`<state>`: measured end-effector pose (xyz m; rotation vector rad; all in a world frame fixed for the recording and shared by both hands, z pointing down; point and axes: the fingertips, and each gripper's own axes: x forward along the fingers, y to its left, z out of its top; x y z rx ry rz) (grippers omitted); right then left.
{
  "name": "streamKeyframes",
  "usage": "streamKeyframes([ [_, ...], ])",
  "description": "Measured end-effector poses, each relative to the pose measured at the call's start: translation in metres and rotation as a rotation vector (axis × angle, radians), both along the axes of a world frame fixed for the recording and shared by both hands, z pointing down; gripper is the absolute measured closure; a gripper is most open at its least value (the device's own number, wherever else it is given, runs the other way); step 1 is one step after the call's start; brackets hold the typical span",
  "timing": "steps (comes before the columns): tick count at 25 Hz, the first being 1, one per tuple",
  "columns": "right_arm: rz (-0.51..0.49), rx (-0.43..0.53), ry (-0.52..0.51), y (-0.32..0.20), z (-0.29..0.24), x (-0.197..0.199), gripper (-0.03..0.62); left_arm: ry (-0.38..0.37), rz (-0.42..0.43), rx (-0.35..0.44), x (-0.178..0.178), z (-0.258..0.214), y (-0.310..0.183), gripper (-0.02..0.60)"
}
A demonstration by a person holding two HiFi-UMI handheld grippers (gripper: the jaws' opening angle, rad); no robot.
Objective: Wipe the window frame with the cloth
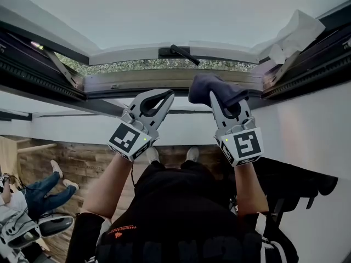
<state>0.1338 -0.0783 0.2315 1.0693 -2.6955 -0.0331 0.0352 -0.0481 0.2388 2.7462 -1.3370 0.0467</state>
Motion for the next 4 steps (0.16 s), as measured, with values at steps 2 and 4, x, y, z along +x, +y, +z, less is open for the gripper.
streamKeyframes([
  [2, -0.001, 0.000, 0.002, -0.0004, 0.0004, 0.0005, 0.562, -0.002, 0.003, 0.001, 0.0013, 0.0002, -0.0005, 0.560],
  [4, -0.002, 0.000, 0.004, -0.0008, 0.0009, 0.0008, 0.562, -0.009, 0.018, 0.023, 0.0032, 0.0004, -0.0008, 0.560],
])
